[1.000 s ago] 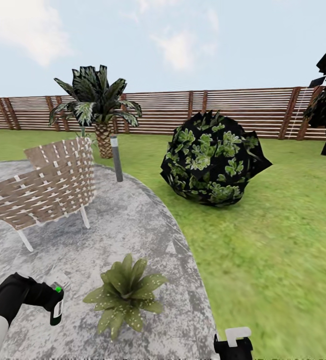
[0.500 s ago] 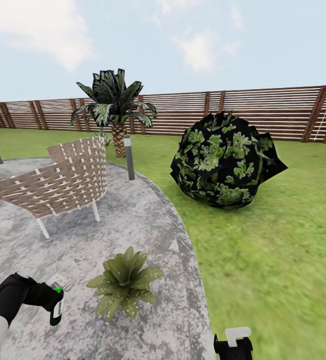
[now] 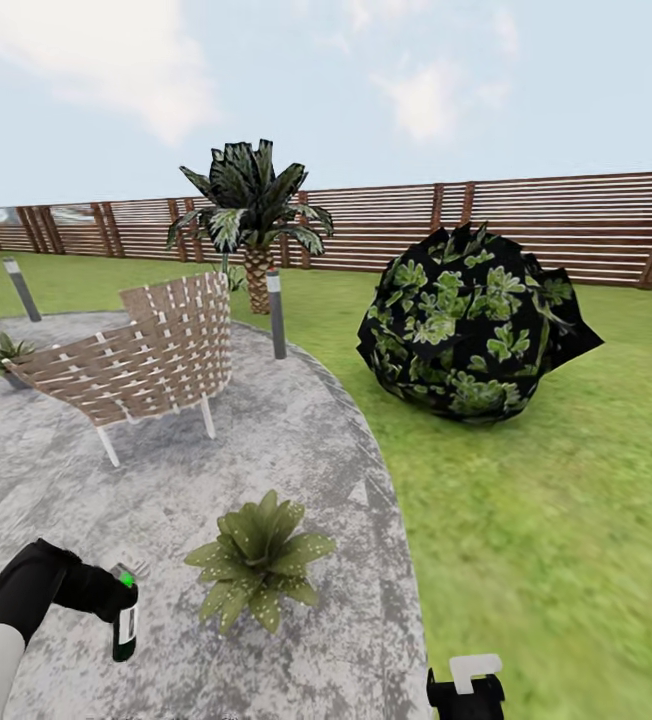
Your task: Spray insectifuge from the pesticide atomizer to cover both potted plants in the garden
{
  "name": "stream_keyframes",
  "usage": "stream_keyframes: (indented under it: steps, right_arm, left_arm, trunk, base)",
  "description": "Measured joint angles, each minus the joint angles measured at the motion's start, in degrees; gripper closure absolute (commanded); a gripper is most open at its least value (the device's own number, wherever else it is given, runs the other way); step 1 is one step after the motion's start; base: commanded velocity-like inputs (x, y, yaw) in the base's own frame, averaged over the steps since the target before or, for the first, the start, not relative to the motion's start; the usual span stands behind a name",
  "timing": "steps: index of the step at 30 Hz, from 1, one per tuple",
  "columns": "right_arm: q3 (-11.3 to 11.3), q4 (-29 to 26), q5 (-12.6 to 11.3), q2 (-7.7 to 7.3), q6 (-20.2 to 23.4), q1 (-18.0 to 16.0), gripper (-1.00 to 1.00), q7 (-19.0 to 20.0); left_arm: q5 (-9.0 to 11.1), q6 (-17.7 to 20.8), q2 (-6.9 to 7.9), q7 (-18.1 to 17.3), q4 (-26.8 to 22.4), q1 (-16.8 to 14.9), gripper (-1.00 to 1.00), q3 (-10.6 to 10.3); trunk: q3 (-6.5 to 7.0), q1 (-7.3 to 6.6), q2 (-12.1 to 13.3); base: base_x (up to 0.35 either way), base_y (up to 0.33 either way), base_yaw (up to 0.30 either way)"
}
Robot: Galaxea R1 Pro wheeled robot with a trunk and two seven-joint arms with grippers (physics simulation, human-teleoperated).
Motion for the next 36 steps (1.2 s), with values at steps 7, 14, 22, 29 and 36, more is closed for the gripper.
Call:
stream_keyframes:
  steps: [7,14,22,29,36]
  right_arm:
    - [0.0,-0.1,0.0,-0.03,0.0,0.0,-1.00,-0.1]
    - [0.0,-0.1,0.3,-0.45,0.0,0.0,-1.00,0.0]
    - [0.0,-0.1,0.4,-0.46,0.0,0.0,-1.00,0.0]
    - [0.0,-0.1,0.3,-0.46,0.0,0.0,-1.00,-0.1]
    - [0.0,-0.1,0.1,-0.46,0.0,0.0,-1.00,-0.2]
  left_arm:
    - [-6.0,7.8,-0.01,-15.1,-2.0,-6.3,1.00,-10.9]
    - [-11.8,14.4,-3.84,-24.3,-1.8,-12.3,1.00,-20.0]
    - [-28.3,15.5,-6.90,-25.8,-0.5,-21.5,1.00,-25.5]
    - [-28.5,15.3,-7.21,-25.8,-0.3,-21.4,1.00,-25.6]
    - [-28.5,15.3,-7.32,-25.8,-0.3,-21.4,1.00,-28.2]
  trunk:
    - [-0.20,0.00,0.0]
    - [-0.30,0.00,0.0]
    - [-0.31,0.00,0.0]
    - [-0.31,-0.03,0.0]
    - [-0.31,-0.04,0.0]
  base:
    - [0.000,0.000,0.249]
    - [0.000,0.000,0.065]
    - [0.000,0.000,0.000]
    - [0.175,0.000,0.000]
    - [0.335,0.000,0.053]
